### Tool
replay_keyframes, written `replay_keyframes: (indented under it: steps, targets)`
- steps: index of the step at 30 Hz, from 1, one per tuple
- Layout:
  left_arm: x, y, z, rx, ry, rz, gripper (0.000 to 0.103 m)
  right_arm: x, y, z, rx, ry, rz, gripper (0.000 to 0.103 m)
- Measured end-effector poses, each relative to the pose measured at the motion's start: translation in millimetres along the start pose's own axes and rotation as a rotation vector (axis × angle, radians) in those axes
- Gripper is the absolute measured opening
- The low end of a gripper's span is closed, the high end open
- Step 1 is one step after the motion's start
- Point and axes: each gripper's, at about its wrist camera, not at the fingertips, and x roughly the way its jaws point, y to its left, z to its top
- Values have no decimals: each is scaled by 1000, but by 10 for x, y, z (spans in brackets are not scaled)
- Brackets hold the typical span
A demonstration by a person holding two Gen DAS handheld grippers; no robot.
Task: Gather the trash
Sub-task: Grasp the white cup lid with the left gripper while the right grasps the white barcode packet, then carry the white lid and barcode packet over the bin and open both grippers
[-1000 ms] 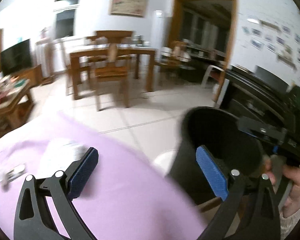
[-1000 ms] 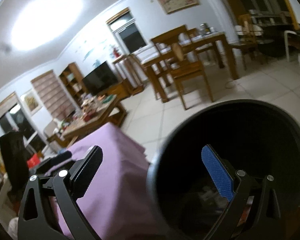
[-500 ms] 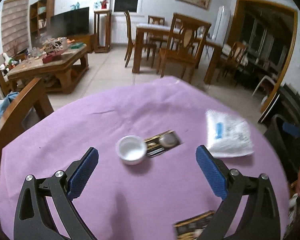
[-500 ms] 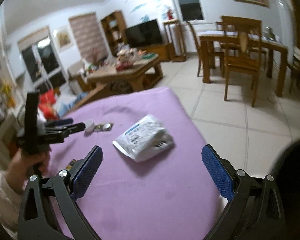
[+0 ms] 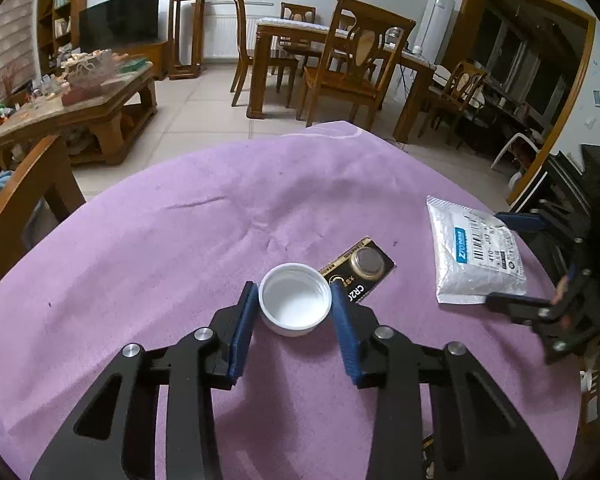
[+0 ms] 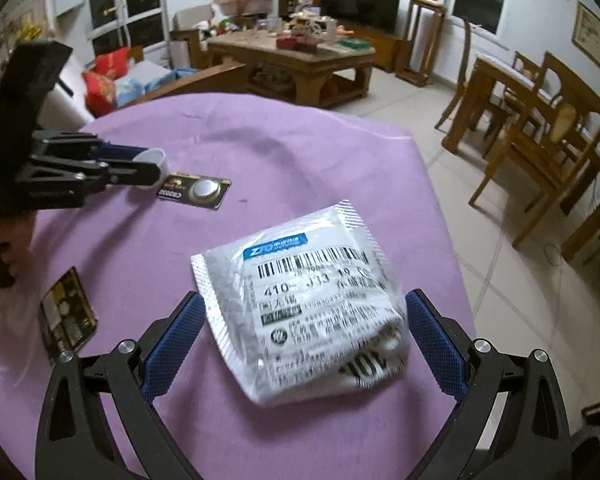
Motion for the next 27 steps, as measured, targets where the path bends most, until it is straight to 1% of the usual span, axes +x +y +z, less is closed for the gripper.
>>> replay_keyframes:
  steps: [2, 3, 4, 5, 6, 8, 10, 12, 14, 16, 20, 21, 23, 25, 27]
  targets:
    - [-13, 1, -5, -3, -3, 1, 38, 91, 28, 24, 8, 23, 15, 97]
    - [-32, 3, -8, -7, -7, 0, 38, 103, 59, 53, 4, 22, 3, 96]
    - [-55, 6, -8, -14, -14, -3, 38, 106, 82, 69, 5, 21, -1, 89]
    - [-56, 10, -16, -20, -20, -7, 38, 105, 93, 80, 11, 23, 8, 79]
    - [-76, 20, -13, -28, -30, -13, 38, 84, 75, 76, 38, 25, 29, 77]
    - [-97, 40, -3, -35, -52, -24, 38, 48, 52, 58, 62, 14, 32, 71]
    - [-147, 34, -1, -42, -76, -41, 38, -49, 36, 21, 91, -8, 34, 70]
    - [-215, -2, -8, -42, -105, -59, 38, -223, -13, -37, 154, -57, 76, 69]
    - [-256, -32, -2, -41, -125, -76, 38, -448, -75, -107, 203, -114, 90, 69]
    - [-298, -85, 1, -39, -146, -105, 38, -727, -162, -212, 268, -188, 120, 69]
    - [-450, -362, -6, -15, -199, -165, 38, -1279, -388, -504, 417, -341, 165, 69]
    - [-479, -449, -9, -8, -209, -179, 38, -1434, -456, -617, 454, -381, 161, 69]
    - [-538, -664, -20, 16, -228, -216, 38, -1664, -554, -786, 495, -435, 136, 69]
    - [-569, -885, -23, 39, -246, -239, 38, -1918, -683, -1012, 543, -492, 96, 69]
    - [-592, -1172, -21, 61, -266, -279, 38, -2154, -844, -1249, 592, -545, 54, 69]
